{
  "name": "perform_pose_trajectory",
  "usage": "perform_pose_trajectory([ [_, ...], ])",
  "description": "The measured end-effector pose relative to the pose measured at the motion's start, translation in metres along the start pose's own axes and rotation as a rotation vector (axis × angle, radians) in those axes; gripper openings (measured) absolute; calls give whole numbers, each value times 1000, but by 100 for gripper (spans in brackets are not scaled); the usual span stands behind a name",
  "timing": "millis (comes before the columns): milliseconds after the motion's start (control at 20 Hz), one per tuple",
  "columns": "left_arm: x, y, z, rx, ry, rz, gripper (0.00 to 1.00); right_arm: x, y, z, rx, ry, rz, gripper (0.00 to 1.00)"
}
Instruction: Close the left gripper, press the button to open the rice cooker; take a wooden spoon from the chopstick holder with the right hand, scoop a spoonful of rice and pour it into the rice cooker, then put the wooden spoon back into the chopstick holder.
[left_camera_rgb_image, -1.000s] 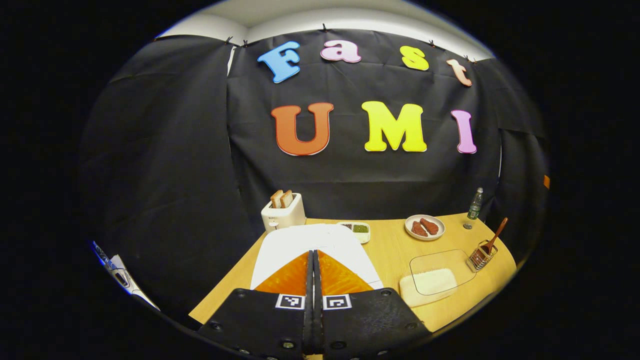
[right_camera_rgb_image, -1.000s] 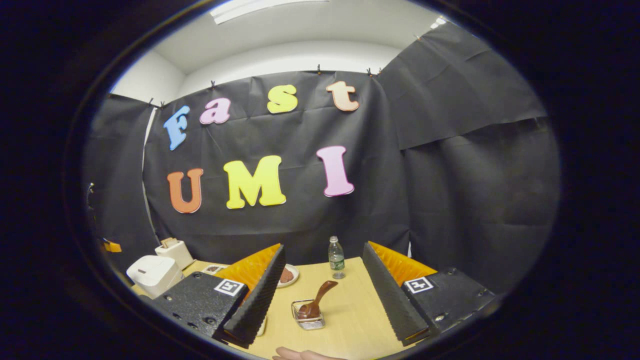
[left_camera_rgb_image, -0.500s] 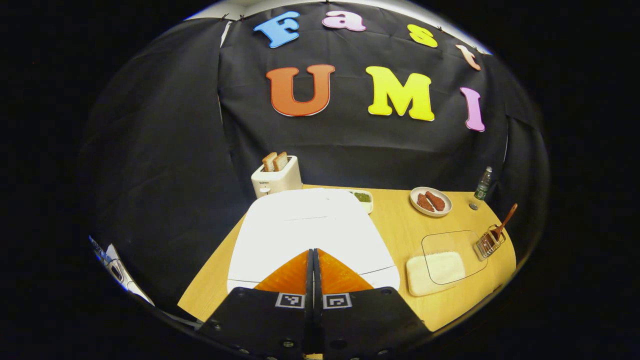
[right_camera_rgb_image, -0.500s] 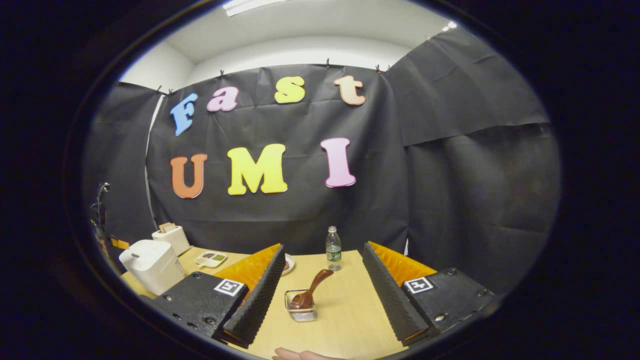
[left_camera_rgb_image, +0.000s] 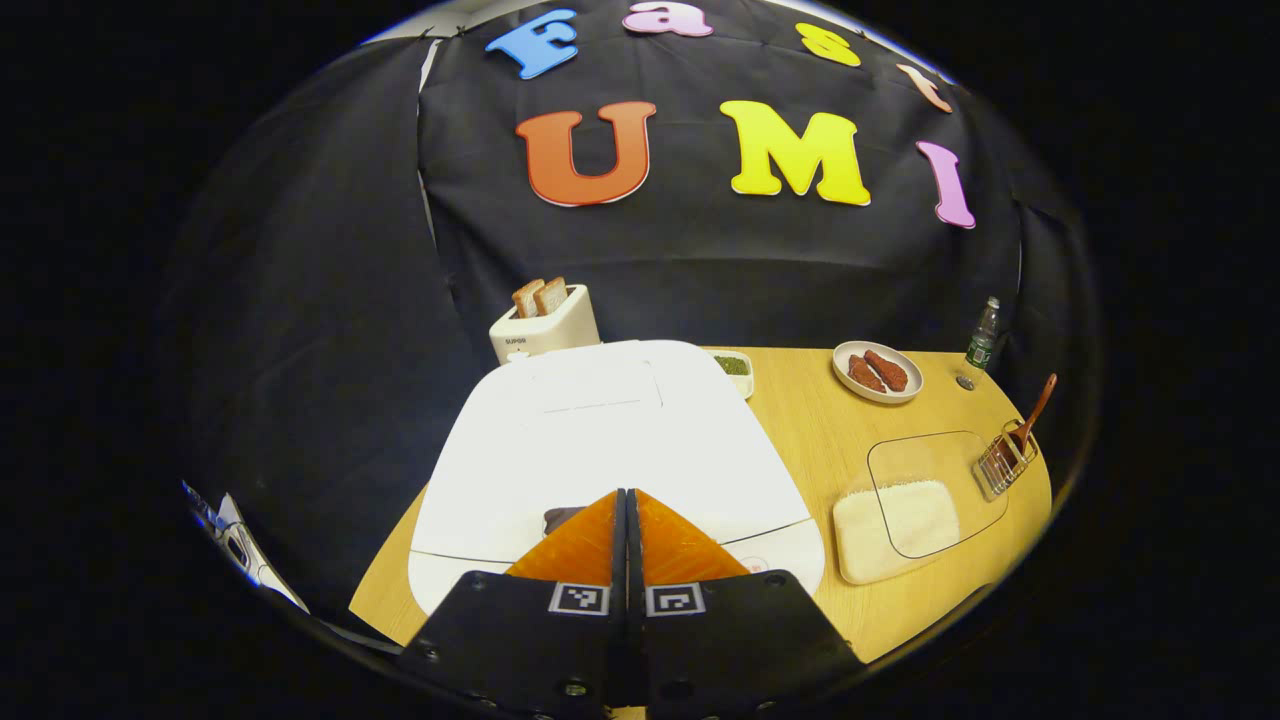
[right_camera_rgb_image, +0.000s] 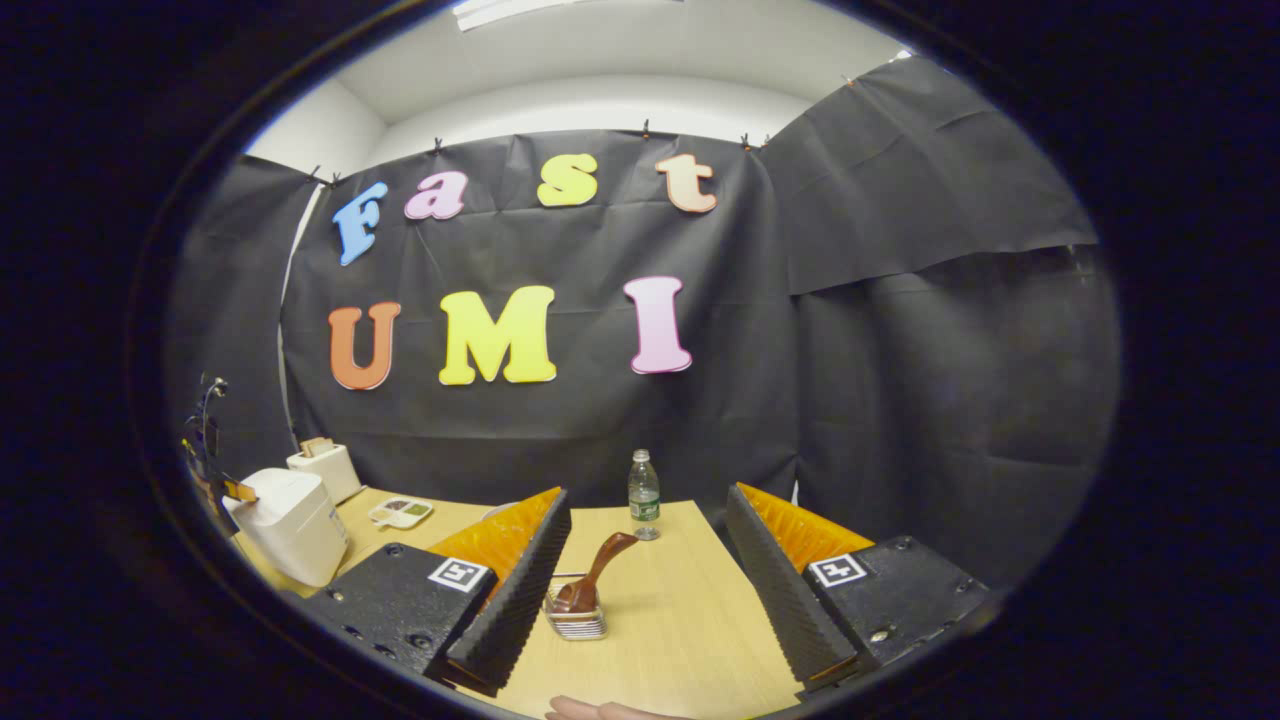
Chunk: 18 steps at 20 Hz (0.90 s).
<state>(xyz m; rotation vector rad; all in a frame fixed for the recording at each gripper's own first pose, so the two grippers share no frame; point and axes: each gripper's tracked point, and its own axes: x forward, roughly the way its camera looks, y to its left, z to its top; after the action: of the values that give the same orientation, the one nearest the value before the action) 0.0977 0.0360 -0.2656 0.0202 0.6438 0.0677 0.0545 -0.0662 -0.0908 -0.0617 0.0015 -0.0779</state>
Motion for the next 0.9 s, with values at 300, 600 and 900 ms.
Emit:
perform_pose_trajectory([
  [300,-1,-1,-7,-65,26,-42,0,6,-2,-26,48,71,12,100],
  [600,-37,11,29,-56,-113,-25,0,7,-6,-32,43,81,14,100],
  [900,-107,10,61,-45,-284,-28,0,15,-6,-55,58,113,10,100],
])
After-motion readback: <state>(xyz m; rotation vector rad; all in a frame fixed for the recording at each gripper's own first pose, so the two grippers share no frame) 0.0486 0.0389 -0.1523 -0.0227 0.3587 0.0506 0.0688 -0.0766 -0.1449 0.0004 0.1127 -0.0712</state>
